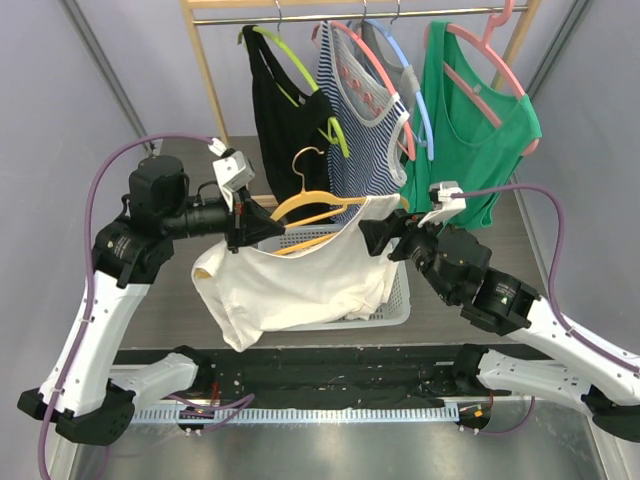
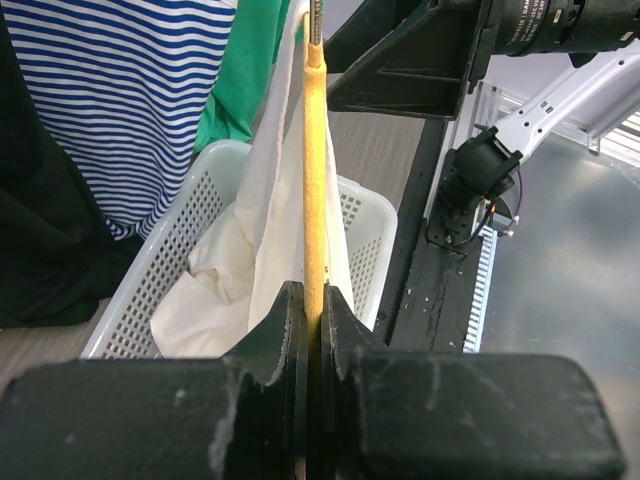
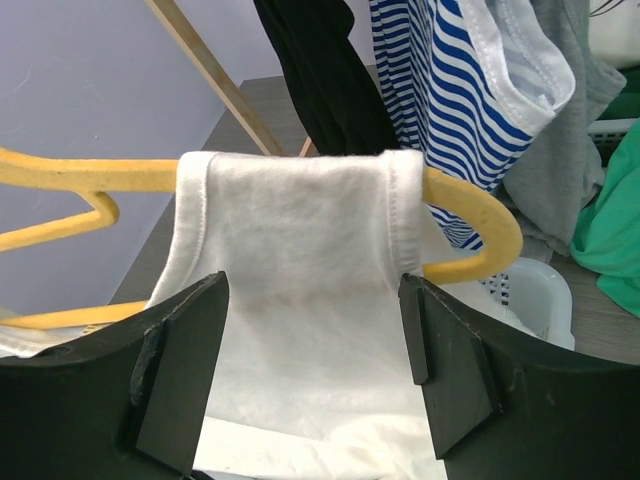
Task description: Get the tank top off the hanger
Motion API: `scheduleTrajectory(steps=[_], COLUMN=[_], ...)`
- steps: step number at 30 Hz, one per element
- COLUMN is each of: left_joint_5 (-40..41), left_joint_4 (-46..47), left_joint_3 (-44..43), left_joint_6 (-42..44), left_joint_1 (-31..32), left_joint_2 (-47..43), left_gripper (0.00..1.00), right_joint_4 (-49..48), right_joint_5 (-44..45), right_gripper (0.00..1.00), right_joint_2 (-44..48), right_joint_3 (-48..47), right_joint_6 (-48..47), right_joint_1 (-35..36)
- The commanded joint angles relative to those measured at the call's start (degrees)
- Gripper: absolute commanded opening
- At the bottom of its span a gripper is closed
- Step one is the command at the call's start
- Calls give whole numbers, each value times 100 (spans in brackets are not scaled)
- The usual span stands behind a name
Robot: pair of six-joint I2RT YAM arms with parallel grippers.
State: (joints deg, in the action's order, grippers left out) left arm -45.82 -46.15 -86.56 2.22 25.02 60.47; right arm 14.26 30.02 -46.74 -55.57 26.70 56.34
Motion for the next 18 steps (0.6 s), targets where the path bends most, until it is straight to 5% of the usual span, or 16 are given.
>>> scheduleTrajectory(steps=[1,18], left_joint_5=[-164,-243], left_joint_4=[159,133], left_joint_3=[-300,-335], left_joint_6=[51,-28], left_joint_1=[21,21], left_joint_2=[-176,-193], left_gripper=[0,0], right_joint_4=[-82,-573], right_joint_5=[373,136], right_gripper=[77,66], right_joint_2=[226,-116], right_joint_3=[-24,-121], right_joint_6=[-270,-358], right_joint_1=[-35,-105])
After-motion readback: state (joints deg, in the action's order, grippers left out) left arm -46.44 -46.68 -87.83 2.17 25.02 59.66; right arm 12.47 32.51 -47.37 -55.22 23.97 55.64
